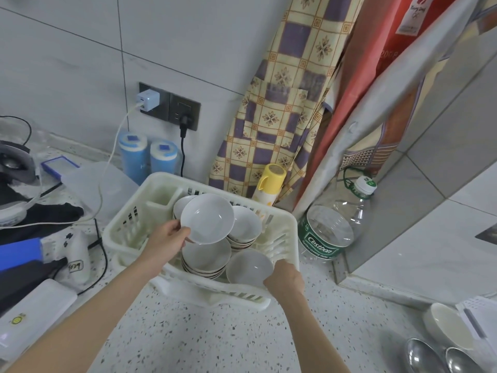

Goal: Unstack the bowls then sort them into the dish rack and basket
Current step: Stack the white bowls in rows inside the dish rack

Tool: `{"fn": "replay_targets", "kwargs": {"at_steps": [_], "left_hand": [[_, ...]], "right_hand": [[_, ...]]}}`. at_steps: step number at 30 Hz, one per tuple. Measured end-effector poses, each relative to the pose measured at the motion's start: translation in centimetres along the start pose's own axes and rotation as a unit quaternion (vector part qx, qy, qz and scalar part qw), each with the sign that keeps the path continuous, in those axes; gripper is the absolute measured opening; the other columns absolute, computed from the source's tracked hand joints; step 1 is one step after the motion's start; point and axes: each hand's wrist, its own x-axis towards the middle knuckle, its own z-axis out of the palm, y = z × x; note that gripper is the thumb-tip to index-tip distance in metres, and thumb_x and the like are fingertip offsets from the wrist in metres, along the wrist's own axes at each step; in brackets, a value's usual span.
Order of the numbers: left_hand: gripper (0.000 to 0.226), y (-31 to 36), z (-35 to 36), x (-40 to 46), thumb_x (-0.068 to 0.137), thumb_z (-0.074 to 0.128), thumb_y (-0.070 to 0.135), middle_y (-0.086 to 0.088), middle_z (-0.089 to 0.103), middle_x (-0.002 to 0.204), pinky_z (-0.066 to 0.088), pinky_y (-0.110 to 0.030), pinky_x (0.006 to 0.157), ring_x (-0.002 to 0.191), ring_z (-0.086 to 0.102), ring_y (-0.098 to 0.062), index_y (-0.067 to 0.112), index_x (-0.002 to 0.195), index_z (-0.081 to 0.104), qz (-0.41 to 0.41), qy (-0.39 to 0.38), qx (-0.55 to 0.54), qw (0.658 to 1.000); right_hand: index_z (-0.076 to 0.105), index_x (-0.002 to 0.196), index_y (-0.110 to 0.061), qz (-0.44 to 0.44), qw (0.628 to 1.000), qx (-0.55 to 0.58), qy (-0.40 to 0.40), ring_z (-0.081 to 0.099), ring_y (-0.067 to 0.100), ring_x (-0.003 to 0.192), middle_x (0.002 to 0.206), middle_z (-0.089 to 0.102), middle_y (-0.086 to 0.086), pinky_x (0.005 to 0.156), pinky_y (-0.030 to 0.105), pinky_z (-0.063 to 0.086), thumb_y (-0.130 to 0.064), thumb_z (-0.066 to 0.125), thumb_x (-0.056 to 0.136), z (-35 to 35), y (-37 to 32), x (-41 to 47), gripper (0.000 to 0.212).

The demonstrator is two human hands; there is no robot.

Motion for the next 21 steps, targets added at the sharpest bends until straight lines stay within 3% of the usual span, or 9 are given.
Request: {"fn": "replay_targets", "kwargs": {"at_steps": [11,14,21], "left_hand": [[0.023,-0.1,0.0,0.1,0.09,0.056,0.013,0.015,0.061,0.048,0.039,-0.022,0.057,0.059,0.053,-0.01,0.02,0.07,0.063,-0.004,-0.001,0.005,1.0],[0.021,-0.1,0.0,0.1,0.09,0.056,0.013,0.014,0.061,0.048,0.039,-0.023,0.057,0.059,0.052,-0.011,0.019,0.071,0.064,-0.008,-0.006,0.003,1.0],[0.02,0.1,-0.2,0.0,0.09,0.056,0.013,0.013,0.063,0.048,0.041,-0.023,0.058,0.061,0.053,-0.013,0.017,0.073,0.064,-0.012,-0.014,0.005,1.0]], "right_hand": [[0.059,0.109,-0.017,-0.009,0.999,-0.04,-0.006,0.055,0.018,0.079,0.089,0.06,-0.002,0.065,0.026,0.042,-0.016,0.054,0.088,0.4,-0.3,0.1,0.022],[0.06,0.107,-0.017,0.008,0.999,-0.031,0.02,0.061,0.019,0.087,0.1,0.066,0.0,0.067,0.027,0.044,-0.015,0.05,0.089,0.7,-0.6,-0.2,0.021],[0.06,0.107,-0.014,-0.01,0.999,-0.03,0.025,0.066,0.02,0.092,0.102,0.069,0.002,0.066,0.025,0.043,-0.014,0.045,0.091,0.9,-0.2,-0.4,0.022]]}}
